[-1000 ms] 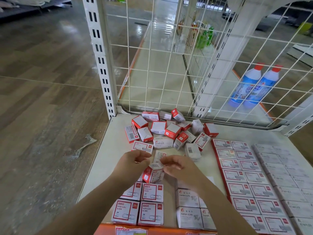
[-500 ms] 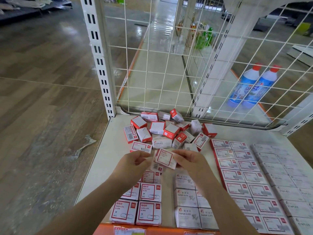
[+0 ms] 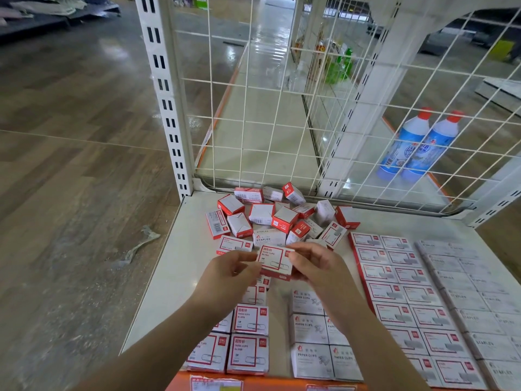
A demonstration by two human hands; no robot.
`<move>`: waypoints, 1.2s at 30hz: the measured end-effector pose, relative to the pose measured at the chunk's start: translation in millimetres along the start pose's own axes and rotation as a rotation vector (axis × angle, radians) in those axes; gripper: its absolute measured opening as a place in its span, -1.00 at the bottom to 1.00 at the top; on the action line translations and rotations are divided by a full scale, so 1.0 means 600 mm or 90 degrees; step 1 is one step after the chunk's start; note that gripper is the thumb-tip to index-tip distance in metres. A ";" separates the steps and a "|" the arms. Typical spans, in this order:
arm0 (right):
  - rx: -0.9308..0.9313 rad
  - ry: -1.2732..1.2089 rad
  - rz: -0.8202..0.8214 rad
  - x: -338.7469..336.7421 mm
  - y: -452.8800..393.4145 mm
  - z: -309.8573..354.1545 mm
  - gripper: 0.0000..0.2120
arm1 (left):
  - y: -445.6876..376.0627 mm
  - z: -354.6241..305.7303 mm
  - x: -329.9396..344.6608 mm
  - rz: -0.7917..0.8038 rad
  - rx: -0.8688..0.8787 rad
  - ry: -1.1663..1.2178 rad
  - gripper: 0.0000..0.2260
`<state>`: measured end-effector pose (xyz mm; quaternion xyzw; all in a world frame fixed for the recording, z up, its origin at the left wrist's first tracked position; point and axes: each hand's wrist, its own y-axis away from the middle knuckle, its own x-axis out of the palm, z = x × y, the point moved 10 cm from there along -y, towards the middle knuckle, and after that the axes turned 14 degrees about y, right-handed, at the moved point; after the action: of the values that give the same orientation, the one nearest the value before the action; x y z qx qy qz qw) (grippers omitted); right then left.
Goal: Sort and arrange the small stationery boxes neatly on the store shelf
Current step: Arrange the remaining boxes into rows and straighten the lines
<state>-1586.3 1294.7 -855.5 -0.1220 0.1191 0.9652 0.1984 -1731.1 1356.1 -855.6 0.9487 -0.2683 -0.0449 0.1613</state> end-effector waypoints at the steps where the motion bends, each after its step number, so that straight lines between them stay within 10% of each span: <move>1: -0.005 0.004 0.012 0.002 0.001 0.001 -0.79 | 0.001 0.000 -0.002 -0.006 -0.002 0.006 -0.86; 26: -0.057 0.213 0.007 0.017 -0.006 0.003 -0.66 | -0.024 0.016 -0.014 -0.011 -0.036 -0.046 -0.83; 36: 0.013 0.343 -0.016 0.052 -0.050 -0.030 -0.73 | -0.061 0.033 -0.125 -0.191 -0.025 -0.118 -0.74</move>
<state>-1598.4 1327.5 -886.6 -0.3737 0.1756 0.8943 0.1724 -1780.5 1419.5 -886.5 0.9666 -0.1366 -0.1605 0.1456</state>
